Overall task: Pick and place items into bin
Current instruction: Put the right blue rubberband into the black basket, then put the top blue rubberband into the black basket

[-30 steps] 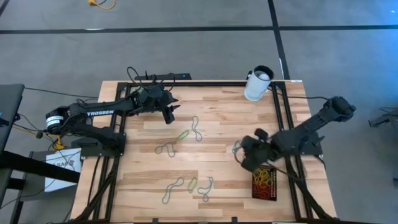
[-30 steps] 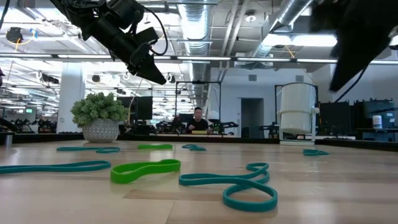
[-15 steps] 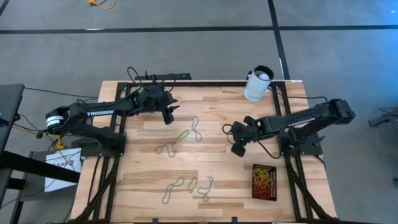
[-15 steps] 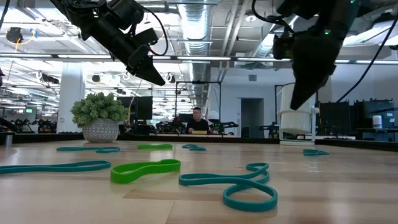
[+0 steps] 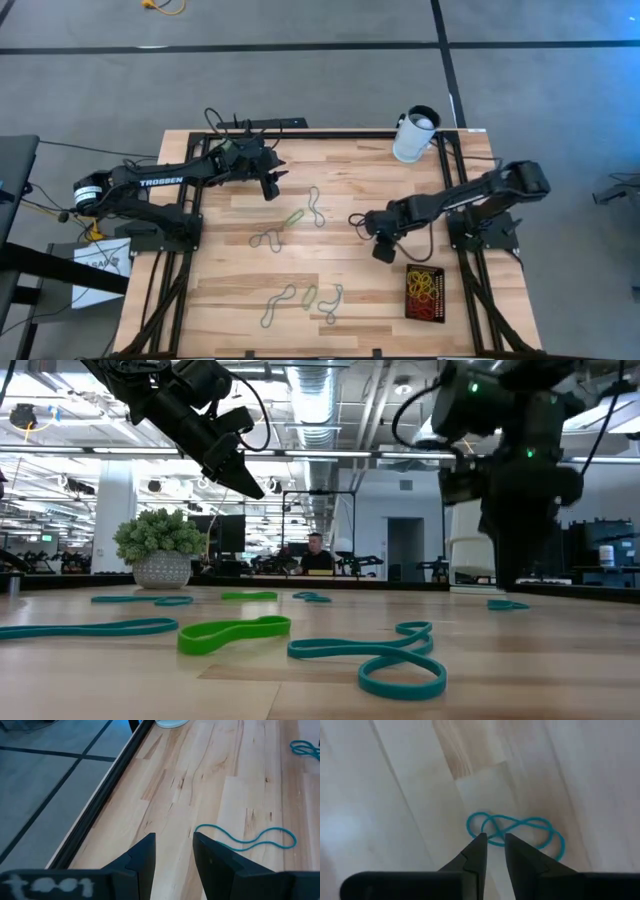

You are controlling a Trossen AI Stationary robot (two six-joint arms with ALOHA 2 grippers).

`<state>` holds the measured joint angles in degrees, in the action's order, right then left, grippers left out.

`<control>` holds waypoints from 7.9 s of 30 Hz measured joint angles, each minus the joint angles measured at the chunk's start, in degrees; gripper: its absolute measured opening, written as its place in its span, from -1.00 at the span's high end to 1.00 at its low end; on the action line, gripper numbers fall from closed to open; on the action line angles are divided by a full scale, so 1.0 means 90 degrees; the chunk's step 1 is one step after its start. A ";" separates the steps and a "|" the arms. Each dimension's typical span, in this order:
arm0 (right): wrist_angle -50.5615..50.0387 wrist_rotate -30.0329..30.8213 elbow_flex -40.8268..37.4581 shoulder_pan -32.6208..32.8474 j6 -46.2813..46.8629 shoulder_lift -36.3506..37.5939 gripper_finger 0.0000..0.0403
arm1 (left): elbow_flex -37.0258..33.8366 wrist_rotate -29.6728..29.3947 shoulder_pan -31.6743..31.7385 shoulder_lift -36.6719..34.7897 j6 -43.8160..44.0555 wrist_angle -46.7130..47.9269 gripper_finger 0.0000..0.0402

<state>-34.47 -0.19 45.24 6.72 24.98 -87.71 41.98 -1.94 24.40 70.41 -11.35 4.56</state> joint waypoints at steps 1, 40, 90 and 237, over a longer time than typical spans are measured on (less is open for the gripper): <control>0.0034 0.0000 0.0002 -0.0006 -0.0012 -0.0115 0.69 | 0.0000 -0.0002 0.0000 0.0000 0.0000 0.0001 0.39; -0.0548 -0.0760 0.0617 0.0040 -0.0067 0.0467 0.99 | 0.0000 0.0001 0.0000 0.0000 0.0015 0.0268 0.39; -0.2166 0.1192 0.0745 0.5257 0.8039 0.0493 0.73 | 0.0000 0.0001 -0.0002 0.0000 0.0087 0.0389 0.39; 0.7192 0.1154 -0.1708 -0.0679 -0.3684 -0.0396 0.26 | 0.2528 0.1307 -0.1955 0.4075 -0.1846 -0.1310 1.00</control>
<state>30.26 10.20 29.87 0.61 -8.17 -91.27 64.73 9.82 6.81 107.09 -27.97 -7.23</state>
